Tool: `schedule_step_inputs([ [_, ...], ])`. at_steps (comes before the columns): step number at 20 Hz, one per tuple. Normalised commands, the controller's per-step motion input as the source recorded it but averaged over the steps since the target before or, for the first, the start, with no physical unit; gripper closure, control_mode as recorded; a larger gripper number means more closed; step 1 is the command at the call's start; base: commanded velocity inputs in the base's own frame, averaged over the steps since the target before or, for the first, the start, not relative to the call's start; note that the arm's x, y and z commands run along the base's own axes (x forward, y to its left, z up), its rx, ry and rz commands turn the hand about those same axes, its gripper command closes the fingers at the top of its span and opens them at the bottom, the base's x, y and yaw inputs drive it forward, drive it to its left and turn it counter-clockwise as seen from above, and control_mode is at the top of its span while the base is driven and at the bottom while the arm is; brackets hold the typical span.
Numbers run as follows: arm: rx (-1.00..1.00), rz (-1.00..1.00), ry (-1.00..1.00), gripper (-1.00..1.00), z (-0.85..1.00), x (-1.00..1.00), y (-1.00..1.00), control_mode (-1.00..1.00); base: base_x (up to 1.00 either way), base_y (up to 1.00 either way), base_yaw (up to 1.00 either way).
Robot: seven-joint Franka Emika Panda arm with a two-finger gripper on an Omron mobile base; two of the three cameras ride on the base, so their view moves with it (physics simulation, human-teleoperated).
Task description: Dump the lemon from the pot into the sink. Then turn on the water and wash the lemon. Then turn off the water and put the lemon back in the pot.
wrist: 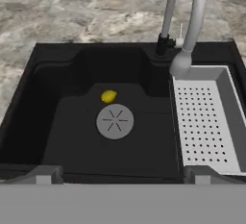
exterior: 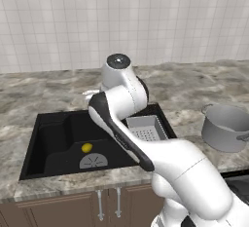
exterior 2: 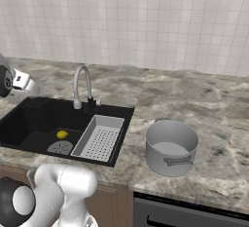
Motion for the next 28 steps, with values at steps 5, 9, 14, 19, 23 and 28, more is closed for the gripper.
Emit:
schedule_step_inputs([
  [5,0.00,-0.10,0.06,-1.00,-0.75,0.55,0.32,-1.00,0.00,0.00,0.00],
  [9,0.00,-0.09,0.01,-1.00,-0.69,0.68,0.35,-1.00,0.00,0.00,0.00],
  [14,0.00,-0.06,0.00,-1.00,-0.61,0.60,0.19,-1.00,0.00,0.00,0.00],
  [19,0.02,0.00,0.00,-1.00,-0.61,0.41,0.00,-1.00,0.00,0.00,0.00],
  [23,0.04,0.00,0.00,-1.00,-0.69,0.26,0.00,-1.00,0.00,0.00,0.00],
  [28,0.05,0.00,0.00,-1.00,-0.64,0.15,0.00,-1.00,0.00,0.00,0.00],
])
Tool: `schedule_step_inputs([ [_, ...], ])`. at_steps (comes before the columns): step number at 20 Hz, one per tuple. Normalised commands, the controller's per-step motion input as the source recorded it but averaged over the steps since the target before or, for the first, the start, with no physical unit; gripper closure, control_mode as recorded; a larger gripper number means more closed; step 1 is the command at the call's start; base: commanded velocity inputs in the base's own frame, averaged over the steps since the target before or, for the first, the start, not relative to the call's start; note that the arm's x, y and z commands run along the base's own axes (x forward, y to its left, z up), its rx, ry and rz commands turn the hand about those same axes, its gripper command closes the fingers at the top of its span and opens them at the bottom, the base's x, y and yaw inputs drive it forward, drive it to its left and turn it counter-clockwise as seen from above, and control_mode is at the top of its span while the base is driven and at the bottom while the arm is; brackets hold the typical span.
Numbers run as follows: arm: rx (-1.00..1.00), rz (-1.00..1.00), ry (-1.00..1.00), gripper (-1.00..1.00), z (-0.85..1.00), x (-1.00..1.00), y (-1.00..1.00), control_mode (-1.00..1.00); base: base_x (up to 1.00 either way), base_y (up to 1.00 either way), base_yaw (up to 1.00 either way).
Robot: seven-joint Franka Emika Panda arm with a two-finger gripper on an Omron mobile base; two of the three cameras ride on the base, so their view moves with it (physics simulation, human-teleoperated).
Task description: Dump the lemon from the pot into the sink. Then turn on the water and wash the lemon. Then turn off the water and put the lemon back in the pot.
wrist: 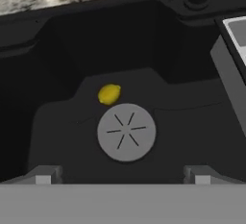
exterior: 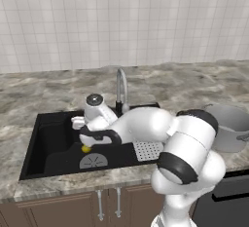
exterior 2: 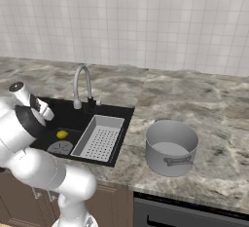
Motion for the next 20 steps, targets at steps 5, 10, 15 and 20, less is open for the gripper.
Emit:
schedule_step_inputs([
  [5,0.01,0.00,0.00,-1.00,-0.51,0.35,0.00,-1.00,0.00,0.00,0.00],
  [10,0.00,0.00,0.00,-1.00,-0.39,0.14,0.00,-1.00,0.00,0.00,0.00],
  [15,0.00,0.00,0.00,-1.00,-0.30,0.11,0.00,-1.00,0.00,0.00,0.00],
  [20,0.00,-0.03,0.00,-1.00,-0.24,0.19,0.00,-1.00,0.00,0.00,0.00],
])
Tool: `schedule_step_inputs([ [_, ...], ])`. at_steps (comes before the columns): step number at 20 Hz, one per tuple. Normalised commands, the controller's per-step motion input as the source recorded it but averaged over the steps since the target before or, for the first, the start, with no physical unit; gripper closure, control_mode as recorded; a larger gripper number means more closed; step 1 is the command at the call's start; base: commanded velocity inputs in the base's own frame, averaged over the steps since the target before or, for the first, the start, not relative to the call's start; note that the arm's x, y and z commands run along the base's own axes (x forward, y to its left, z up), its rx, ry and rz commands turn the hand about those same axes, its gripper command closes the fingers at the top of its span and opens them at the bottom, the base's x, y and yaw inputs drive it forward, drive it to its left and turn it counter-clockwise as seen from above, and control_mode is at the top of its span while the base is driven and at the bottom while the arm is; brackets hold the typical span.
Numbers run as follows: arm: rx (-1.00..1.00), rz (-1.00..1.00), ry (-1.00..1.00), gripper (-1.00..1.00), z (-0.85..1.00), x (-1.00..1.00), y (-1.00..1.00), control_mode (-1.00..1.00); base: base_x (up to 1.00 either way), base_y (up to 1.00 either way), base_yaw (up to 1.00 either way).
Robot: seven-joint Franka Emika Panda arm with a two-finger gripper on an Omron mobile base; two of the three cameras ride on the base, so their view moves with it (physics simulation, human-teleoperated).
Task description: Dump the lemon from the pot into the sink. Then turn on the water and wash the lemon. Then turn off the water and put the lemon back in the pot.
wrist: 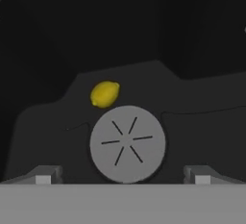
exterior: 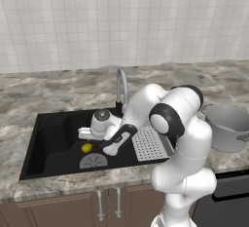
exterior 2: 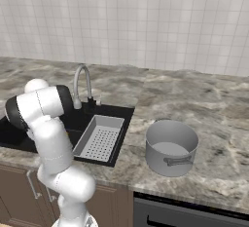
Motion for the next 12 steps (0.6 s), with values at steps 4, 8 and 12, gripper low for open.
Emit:
schedule_step_inputs([
  [4,0.00,-0.05,0.00,-1.00,-0.24,0.07,0.01,-1.00,0.00,0.00,0.00],
  [8,0.00,-0.08,0.00,-1.00,-0.30,0.03,0.01,-1.00,0.00,0.00,0.00],
  [12,0.00,-0.09,0.00,-1.00,-0.25,0.16,0.02,-1.00,0.00,0.00,0.00],
])
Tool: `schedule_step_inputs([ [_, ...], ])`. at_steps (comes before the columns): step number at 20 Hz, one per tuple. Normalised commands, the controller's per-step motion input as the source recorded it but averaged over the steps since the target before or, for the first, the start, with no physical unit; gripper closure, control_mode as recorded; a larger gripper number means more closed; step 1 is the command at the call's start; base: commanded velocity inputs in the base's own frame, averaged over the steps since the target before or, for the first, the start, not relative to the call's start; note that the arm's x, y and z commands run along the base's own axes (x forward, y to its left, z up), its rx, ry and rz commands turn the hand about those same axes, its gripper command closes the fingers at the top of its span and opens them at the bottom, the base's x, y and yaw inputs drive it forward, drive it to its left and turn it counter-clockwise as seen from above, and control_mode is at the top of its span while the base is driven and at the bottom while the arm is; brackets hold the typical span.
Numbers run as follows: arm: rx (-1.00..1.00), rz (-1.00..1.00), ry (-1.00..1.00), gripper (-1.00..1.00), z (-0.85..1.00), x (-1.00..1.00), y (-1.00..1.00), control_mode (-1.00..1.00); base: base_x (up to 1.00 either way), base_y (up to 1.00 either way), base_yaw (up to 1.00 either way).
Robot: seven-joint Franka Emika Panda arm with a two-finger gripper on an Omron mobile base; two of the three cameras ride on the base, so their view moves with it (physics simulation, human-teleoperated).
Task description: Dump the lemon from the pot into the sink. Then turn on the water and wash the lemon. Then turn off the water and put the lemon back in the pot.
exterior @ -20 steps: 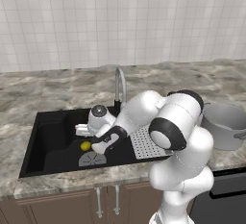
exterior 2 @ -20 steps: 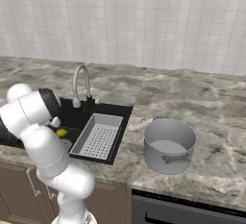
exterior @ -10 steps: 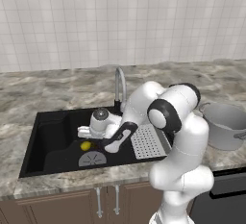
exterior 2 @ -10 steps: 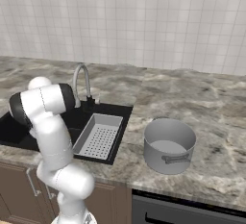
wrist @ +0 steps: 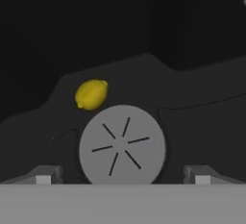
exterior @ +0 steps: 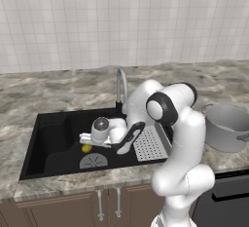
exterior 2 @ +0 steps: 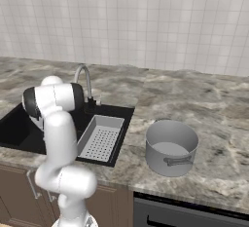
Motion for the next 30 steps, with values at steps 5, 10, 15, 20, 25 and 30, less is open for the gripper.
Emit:
schedule_step_inputs([
  [5,0.00,-0.07,0.03,-1.00,-0.14,0.27,0.09,-1.00,0.00,0.00,0.00],
  [10,0.04,-0.04,0.05,-1.00,0.00,0.31,0.19,-1.00,0.00,0.00,0.00],
  [15,0.03,-0.03,0.04,-1.00,0.00,0.32,0.24,-1.00,0.00,0.00,0.00],
  [20,0.00,-0.06,0.01,-1.00,-0.14,0.35,0.25,-1.00,0.00,0.00,0.00],
  [25,0.00,-0.07,0.04,-1.00,-0.25,0.35,0.09,-1.00,0.00,0.00,0.00],
  [30,0.00,-0.06,0.06,-1.00,-0.38,0.39,0.02,-1.00,0.00,0.00,0.00],
])
